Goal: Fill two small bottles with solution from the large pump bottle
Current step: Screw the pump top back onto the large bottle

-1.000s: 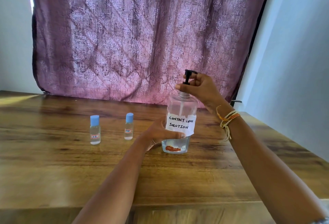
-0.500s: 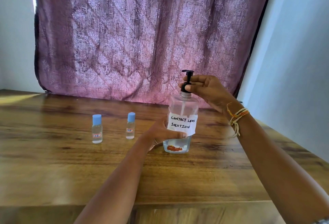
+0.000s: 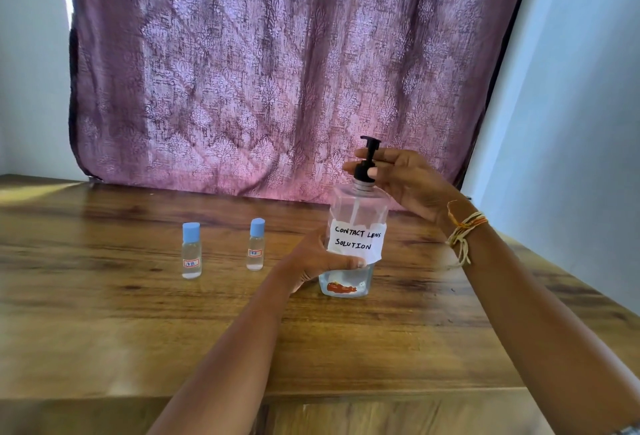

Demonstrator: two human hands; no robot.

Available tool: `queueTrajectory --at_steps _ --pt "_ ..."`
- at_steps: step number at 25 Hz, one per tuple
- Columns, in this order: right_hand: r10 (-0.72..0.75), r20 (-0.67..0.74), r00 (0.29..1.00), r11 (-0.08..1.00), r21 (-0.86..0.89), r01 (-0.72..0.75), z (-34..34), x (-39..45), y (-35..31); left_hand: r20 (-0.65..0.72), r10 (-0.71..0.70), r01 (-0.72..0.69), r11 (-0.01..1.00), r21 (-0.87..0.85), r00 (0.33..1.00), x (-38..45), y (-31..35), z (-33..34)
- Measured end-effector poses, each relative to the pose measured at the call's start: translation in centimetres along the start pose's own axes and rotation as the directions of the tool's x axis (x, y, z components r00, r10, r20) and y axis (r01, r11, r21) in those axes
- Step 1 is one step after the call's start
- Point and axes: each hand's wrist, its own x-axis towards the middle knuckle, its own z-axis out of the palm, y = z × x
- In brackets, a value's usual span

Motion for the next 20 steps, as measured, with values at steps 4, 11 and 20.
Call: queueTrajectory --at_steps 4,11,20 --pt "-0.087 -0.212 0.973 0.978 -0.206 0.042 0.9 0.9 0.6 -0.022 0.005 -0.005 1.0 0.022 1.0 -0.1 0.0 0.1" --pt "0.025 0.027 0.999 1.0 0.01 -0.025 1.0 0.6 0.5 -0.023 0.0 0.0 1.0 -0.005 1.0 0.0 -0.2 0.0" --pt "-0.084 -0.105 0.991 0.986 -0.15 0.067 0.3 0.4 0.7 -0.011 0.001 -0.001 1.0 0.004 1.0 0.0 -0.2 0.0"
